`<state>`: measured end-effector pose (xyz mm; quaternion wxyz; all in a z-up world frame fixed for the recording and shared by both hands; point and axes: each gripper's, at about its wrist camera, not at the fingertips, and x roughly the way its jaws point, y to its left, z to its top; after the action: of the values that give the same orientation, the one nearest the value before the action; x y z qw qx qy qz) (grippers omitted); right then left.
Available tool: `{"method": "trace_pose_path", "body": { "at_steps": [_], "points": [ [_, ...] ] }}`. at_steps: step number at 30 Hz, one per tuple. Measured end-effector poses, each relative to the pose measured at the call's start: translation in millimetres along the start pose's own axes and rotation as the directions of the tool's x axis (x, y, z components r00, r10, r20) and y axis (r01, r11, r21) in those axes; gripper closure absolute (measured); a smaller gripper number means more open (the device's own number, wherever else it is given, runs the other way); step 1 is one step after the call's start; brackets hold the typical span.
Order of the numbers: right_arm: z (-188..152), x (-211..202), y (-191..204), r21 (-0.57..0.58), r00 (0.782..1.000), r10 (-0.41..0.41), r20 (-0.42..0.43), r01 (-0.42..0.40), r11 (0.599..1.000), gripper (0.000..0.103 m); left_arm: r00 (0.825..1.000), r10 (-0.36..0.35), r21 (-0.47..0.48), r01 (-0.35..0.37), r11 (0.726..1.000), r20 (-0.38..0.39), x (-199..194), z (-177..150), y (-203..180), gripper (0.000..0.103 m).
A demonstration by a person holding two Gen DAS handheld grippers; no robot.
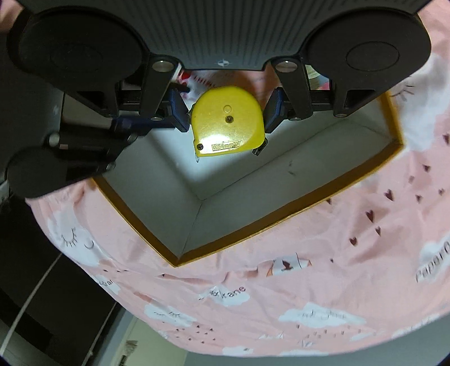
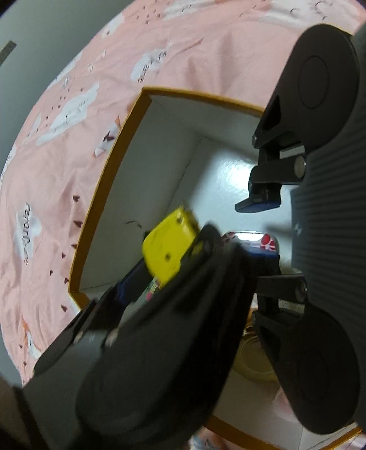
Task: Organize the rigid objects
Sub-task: 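Lower the tape measure and tin into the box and open both tools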
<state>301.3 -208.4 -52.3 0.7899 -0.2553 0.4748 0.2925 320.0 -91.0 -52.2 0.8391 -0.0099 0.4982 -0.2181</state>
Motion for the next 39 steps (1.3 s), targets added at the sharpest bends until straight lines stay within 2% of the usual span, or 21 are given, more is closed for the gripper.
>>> {"method": "trace_pose_path", "body": {
  "at_steps": [3, 5, 14, 19, 21, 25, 28, 30, 32, 39],
  "points": [
    [6, 6, -4, -0.018, 1.000, 0.012, 0.001, -0.012, 1.000, 0.087, 1.000, -0.011, -0.044, 0.011, 0.999, -0.020, 10, 7, 4, 0.038],
    [9, 9, -5, -0.030, 1.000, -0.001, 0.001, 0.001, 1.000, 0.089, 1.000, 0.011, -0.058, -0.012, 0.998, -0.022, 17, 11, 5, 0.038],
    [20, 24, -10, -0.036, 1.000, -0.017, -0.001, 0.017, 0.999, 0.088, 0.996, -0.032, -0.198, 0.014, 0.980, -0.088, 42, 16, 22, 0.039],
    [24, 27, -8, -0.021, 1.000, -0.029, -0.010, 0.029, 0.999, 0.088, 0.995, -0.064, -0.246, 0.044, 0.968, -0.075, 39, 14, 29, 0.039],
    [19, 25, -2, -0.014, 0.999, -0.030, -0.011, 0.030, 0.999, 0.088, 0.995, -0.077, -0.245, 0.058, 0.968, -0.069, 35, 13, 31, 0.040],
    [20, 26, 1, -0.014, 0.999, -0.033, -0.015, 0.033, 0.999, 0.087, 0.995, -0.077, -0.246, 0.060, 0.967, -0.056, 27, 10, 34, 0.052],
    [21, 24, -1, 0.007, 1.000, -0.001, -0.011, 0.001, 1.000, 0.078, 0.994, -0.096, -0.262, 0.079, 0.962, -0.055, 24, 9, 37, 0.056],
    [21, 26, -2, 0.023, 1.000, 0.022, -0.019, -0.022, 0.999, 0.077, 0.993, -0.106, -0.262, 0.090, 0.961, -0.049, 22, 10, 37, 0.060],
    [22, 29, 0, 0.027, 1.000, 0.005, -0.030, -0.004, 1.000, 0.077, 0.993, -0.112, -0.260, 0.099, 0.960, -0.034, 15, 10, 36, 0.065],
    [28, 33, -6, 0.065, 1.000, -0.012, -0.027, 0.013, 0.998, 0.080, 0.999, -0.021, -0.160, 0.028, 0.987, 0.046, -27, 4, 33, 0.065]
  ]
}}
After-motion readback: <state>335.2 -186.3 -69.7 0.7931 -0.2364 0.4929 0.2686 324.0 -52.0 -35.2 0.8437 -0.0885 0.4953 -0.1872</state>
